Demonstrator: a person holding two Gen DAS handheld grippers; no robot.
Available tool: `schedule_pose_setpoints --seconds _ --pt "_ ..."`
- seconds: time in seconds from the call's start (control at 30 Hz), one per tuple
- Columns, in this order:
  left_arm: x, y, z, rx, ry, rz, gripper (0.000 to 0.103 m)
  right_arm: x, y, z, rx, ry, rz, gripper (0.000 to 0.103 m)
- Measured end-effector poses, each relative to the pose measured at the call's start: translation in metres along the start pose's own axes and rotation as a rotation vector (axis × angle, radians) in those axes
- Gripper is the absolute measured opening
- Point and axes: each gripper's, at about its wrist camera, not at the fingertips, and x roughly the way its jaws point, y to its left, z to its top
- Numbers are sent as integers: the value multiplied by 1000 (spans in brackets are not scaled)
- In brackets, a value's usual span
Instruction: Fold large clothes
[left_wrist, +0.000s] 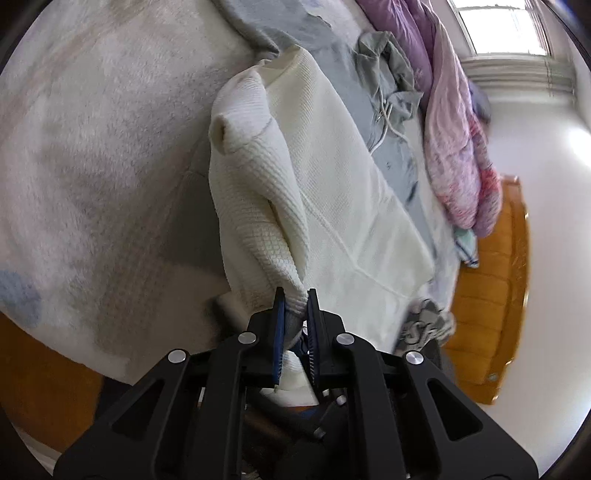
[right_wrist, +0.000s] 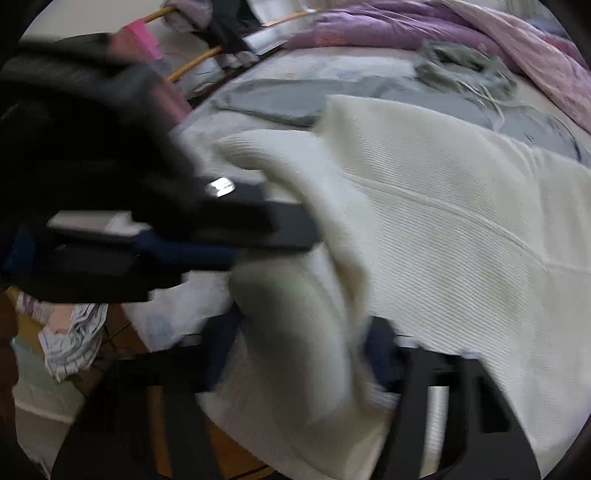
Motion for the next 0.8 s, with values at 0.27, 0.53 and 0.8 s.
schedule_pose_setpoints --seconds 0.27,0.53,0.8 --pt "-20 4 14 -66 -140 82 67 -15 -17 1 84 8 42 18" --pt "37 -36 38 73 -134 228 62 -48 -43 3 202 -28 121 16" --pt "50 -148 -7 359 -222 232 23 -129 -119 -5 457 -198 224 15"
